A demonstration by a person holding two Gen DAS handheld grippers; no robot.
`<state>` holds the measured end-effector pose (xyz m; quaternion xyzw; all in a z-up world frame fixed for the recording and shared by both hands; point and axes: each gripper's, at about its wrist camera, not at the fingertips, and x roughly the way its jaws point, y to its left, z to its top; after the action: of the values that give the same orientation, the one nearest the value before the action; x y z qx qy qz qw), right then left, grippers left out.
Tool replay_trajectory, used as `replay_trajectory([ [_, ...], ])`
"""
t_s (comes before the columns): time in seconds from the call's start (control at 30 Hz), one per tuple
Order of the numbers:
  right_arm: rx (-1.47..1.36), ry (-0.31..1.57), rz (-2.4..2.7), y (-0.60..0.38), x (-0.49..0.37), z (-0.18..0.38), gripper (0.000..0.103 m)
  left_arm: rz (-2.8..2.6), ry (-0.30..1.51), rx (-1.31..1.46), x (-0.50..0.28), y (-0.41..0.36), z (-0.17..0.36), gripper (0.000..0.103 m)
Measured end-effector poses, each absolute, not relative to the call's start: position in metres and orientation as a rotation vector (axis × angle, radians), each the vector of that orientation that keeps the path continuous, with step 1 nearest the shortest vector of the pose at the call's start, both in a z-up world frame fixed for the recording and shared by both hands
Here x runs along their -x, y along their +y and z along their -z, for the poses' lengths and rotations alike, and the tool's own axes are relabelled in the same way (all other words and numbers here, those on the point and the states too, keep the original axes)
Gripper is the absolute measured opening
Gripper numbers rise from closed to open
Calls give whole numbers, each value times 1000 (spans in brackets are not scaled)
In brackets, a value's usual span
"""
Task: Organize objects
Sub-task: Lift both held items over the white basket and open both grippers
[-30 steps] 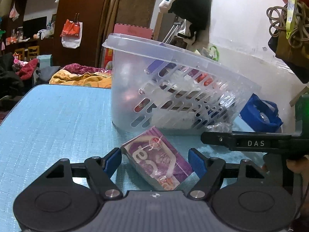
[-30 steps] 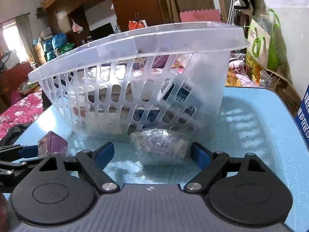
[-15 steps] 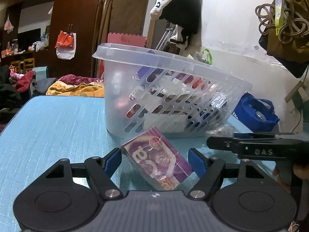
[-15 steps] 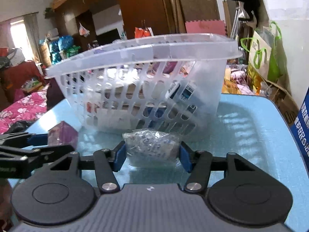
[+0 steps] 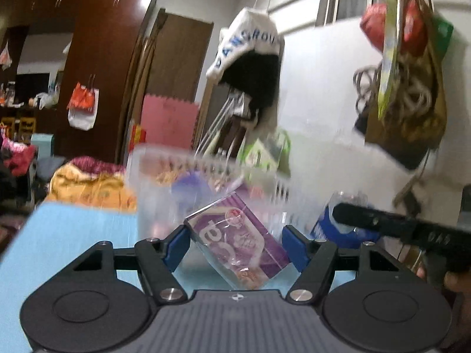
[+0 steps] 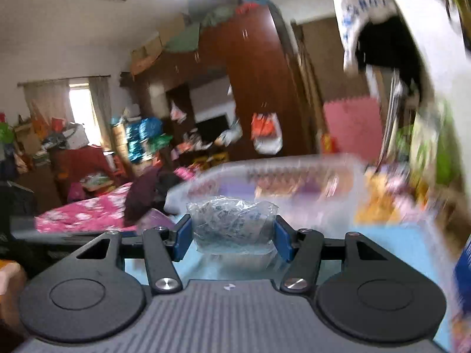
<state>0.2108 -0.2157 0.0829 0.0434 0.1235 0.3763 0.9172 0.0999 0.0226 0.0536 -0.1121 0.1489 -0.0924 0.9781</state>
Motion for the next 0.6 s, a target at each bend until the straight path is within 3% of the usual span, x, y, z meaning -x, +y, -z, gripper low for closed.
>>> replay_trajectory([
  [0.2,8,306,-670,-182,-276,-120,60,115,355,227,-184,26,-114,71],
  [0.37,89,382,-640,-161,-314,-110,60,30,447,225,-244,24,-116,71],
  [0.4,110,379,-625,-157,-317,-106,62,18,443,225,-247,24,-114,75],
  [0.43,122,380,-616,-157,-319,-104,68,7,439,209,-251,22,-112,80],
  [0.47,127,384,-614,-155,-320,-101,81,-7,453,190,-257,20,-110,87],
  [0.5,121,383,-611,-156,-321,-99,86,-22,471,176,-262,19,-108,87],
  [0.6,92,361,-611,-171,-312,-99,90,-36,487,176,-259,25,-106,87],
])
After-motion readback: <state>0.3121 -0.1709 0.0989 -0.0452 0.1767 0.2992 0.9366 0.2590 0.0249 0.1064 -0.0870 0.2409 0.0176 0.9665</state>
